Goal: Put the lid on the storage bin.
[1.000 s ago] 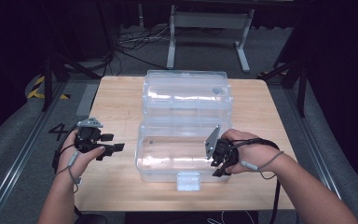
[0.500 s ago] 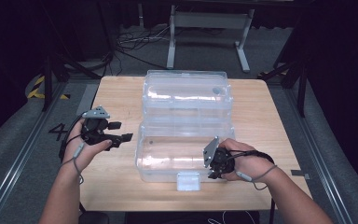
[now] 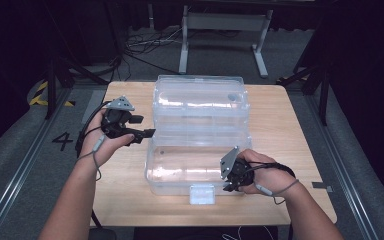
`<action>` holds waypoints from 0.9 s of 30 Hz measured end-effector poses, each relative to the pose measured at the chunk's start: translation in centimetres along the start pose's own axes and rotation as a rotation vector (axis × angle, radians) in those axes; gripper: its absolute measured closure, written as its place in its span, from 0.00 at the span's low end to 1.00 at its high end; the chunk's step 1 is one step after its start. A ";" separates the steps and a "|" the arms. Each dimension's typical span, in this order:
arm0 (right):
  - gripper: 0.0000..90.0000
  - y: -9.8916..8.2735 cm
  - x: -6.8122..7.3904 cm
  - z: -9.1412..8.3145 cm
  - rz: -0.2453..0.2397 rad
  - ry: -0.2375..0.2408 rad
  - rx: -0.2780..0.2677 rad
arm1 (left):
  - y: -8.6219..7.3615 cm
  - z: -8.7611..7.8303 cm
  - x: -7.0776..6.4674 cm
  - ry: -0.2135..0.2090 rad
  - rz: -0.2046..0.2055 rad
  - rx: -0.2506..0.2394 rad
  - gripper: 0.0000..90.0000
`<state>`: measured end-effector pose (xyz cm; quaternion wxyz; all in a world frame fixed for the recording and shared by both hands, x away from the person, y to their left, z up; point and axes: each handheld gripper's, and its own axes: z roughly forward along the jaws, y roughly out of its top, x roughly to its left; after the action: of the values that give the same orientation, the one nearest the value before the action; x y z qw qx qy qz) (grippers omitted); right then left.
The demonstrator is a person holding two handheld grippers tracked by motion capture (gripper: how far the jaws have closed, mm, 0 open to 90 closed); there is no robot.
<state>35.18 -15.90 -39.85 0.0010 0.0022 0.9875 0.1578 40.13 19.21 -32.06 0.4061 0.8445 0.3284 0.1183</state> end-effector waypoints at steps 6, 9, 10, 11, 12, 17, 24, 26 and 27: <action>0.93 0.0 0.0 0.0 -0.001 -0.004 -0.006 | 2.5 0.5 -0.4 -0.014 0.035 0.005 0.38; 0.93 -0.1 0.0 0.0 -0.003 0.001 -0.011 | 3.2 0.5 -0.5 -0.018 0.040 0.007 0.38; 0.93 -0.1 -0.1 0.0 -0.006 0.000 -0.012 | 3.5 0.6 -0.6 -0.019 0.039 0.009 0.38; 0.93 -0.1 -0.1 0.0 -0.006 0.000 -0.012 | 4.0 0.6 -0.6 -0.017 0.059 0.016 0.38; 0.93 -0.2 0.0 0.0 -0.002 0.001 -0.014 | 4.2 0.8 -0.7 -0.016 0.056 0.019 0.38; 0.93 -0.2 0.0 0.0 0.001 -0.001 -0.018 | 5.5 1.6 -1.1 -0.026 0.081 0.030 0.38; 0.93 -0.4 -0.1 0.1 0.000 0.011 -0.033 | 7.4 3.5 -1.4 -0.048 0.114 0.040 0.38; 0.93 -0.4 -0.1 0.0 0.005 0.012 -0.034 | 7.9 4.0 -1.5 -0.055 0.123 0.043 0.37; 0.93 -0.4 -0.1 0.0 0.008 0.012 -0.030 | 8.1 4.2 -1.6 -0.057 0.131 0.045 0.37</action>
<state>35.26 -16.25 -39.98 -0.0056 0.0049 0.9850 0.1724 44.60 11.99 -28.45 0.3877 0.8761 0.2632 0.1130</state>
